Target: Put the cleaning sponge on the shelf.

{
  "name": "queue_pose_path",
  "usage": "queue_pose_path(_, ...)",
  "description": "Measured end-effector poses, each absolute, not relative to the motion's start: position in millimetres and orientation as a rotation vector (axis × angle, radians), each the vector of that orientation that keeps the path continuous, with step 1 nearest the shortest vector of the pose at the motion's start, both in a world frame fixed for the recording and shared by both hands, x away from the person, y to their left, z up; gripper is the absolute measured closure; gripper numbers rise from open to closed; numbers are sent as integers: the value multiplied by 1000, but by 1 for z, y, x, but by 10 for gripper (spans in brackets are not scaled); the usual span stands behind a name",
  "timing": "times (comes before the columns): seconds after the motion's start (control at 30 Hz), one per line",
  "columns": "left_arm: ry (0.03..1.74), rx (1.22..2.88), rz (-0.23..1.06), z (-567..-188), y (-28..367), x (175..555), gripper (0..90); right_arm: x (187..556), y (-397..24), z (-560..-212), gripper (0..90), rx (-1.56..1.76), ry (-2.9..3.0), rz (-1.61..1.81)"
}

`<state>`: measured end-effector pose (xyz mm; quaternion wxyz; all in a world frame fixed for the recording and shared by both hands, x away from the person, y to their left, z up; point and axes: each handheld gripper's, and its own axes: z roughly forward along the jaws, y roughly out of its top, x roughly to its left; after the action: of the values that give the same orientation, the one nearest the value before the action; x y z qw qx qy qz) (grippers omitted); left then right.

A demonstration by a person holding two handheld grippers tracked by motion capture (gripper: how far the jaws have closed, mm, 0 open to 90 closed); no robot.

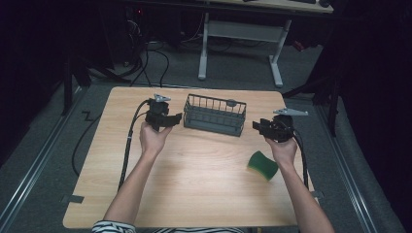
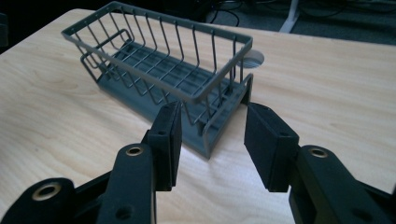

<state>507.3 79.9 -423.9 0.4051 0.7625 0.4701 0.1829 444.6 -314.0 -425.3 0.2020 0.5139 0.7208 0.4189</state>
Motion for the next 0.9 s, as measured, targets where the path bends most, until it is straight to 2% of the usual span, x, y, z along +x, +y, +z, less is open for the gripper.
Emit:
queue_pose_path(0.27,1208,1923,475,-418,64,528,443,467,-296,-422,564,1440,2015,1148)
queue_pose_path(0.6,1255,1926,461,-428,54,548,463,491,-285,-428,546,1482,1998,1079)
queue_pose_path(0.9,1269,1915,433,-439,51,556,581,503,-278,-441,547,1504,2015,1045)
